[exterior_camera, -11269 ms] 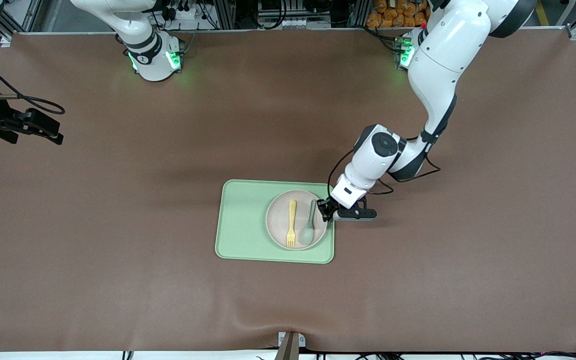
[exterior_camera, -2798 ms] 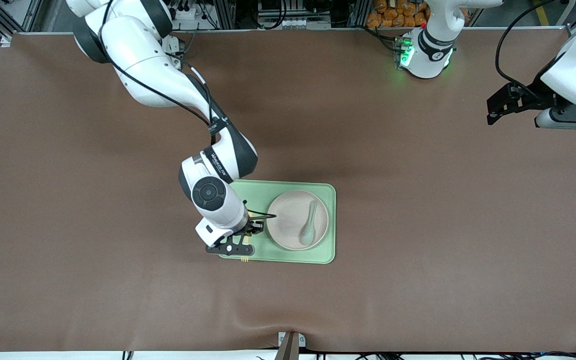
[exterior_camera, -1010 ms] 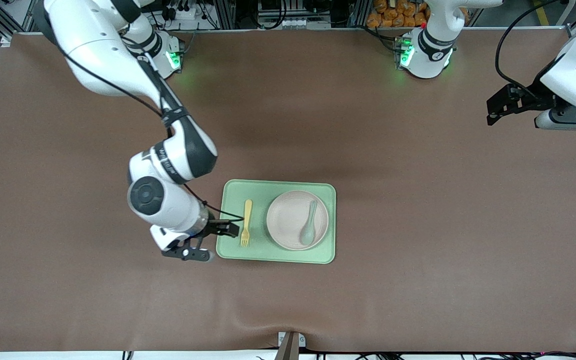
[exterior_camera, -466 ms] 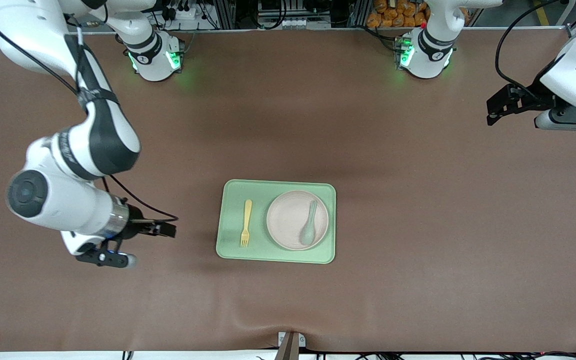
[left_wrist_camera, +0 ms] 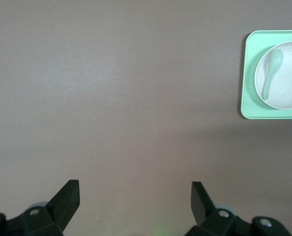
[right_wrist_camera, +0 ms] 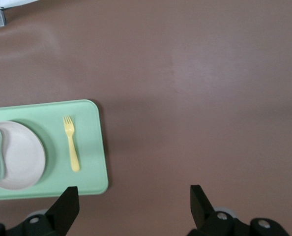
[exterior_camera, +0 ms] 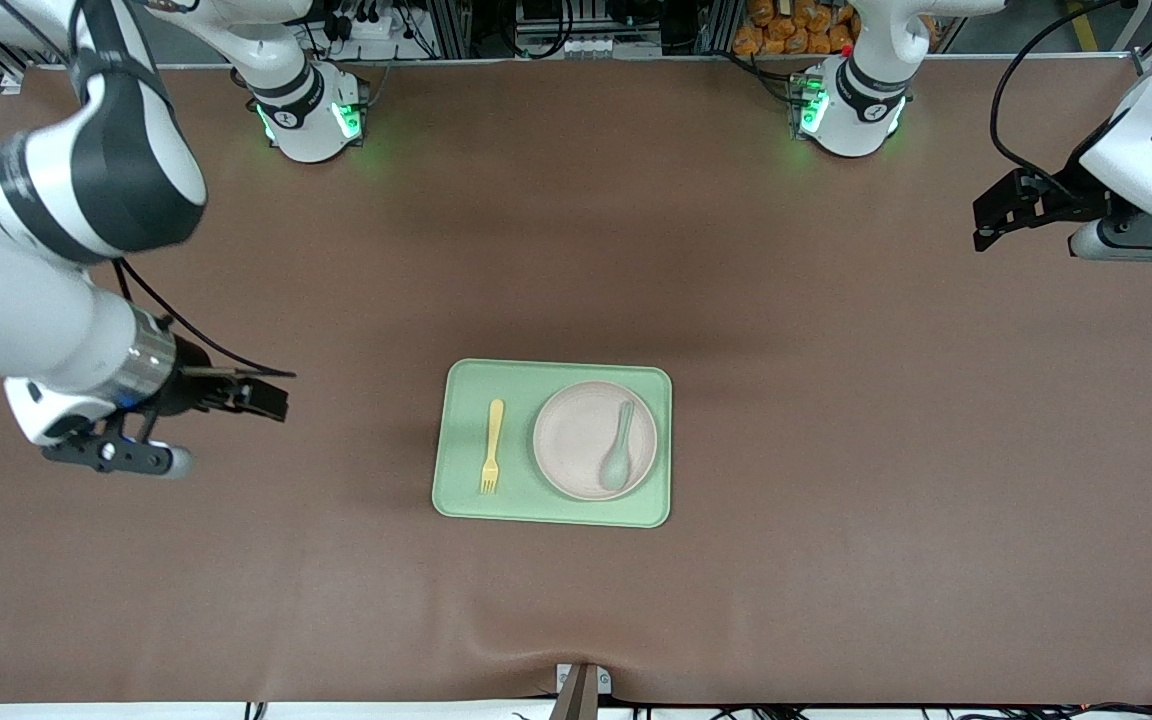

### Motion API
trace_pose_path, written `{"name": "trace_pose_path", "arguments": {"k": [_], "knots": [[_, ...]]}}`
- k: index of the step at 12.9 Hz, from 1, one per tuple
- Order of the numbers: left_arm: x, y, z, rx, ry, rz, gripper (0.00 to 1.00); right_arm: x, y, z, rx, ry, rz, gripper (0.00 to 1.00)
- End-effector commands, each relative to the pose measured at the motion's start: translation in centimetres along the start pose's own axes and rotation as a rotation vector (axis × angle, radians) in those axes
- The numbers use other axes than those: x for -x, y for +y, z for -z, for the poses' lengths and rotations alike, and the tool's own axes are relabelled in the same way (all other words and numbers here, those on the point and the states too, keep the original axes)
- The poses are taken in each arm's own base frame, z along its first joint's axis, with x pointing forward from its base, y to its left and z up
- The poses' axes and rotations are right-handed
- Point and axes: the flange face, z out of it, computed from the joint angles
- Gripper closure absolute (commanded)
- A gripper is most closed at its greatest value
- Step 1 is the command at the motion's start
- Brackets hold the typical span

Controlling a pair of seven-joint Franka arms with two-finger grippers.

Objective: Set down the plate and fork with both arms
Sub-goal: 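Open the right gripper and withdraw it from the tray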

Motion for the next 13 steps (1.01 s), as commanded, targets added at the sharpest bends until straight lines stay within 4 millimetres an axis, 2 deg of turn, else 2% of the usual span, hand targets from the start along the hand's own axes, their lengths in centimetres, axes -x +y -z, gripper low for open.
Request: {"name": "trace_pose_path", "arguments": {"k": [1, 3, 5, 7, 9, 10, 13], "knots": [[0.1, -0.1, 0.2, -0.003, 0.009, 0.001, 0.00, 3.8, 2.5, 2.5, 0.072, 0.025, 0.034, 0.00], [0.1, -0.1, 0.2, -0.003, 0.009, 0.001, 0.00, 6.4, 3.7, 3.9, 0.086, 0.033, 0.049, 0.00], [0.0, -0.2, 0.2, -0.003, 0.009, 0.003, 0.00, 8.9, 4.5, 4.0, 0.100, 0.044, 0.050, 0.00], [0.0, -0.2, 0.2, -0.003, 0.009, 0.003, 0.00, 10.5, 5.9, 4.9, 0.107, 0.052, 0.094, 0.00], [0.0, -0.2, 0.2, -0.003, 0.009, 0.003, 0.00, 10.4, 9.6, 6.0, 0.061, 0.040, 0.143, 0.00], [0.0, -0.2, 0.2, -0.003, 0.009, 0.003, 0.00, 9.9, 10.7, 5.7, 0.047, 0.033, 0.161, 0.00], [0.0, -0.2, 0.2, -0.003, 0.009, 0.004, 0.00, 9.5, 10.3, 6.6, 0.041, 0.055, 0.161, 0.00]]}}
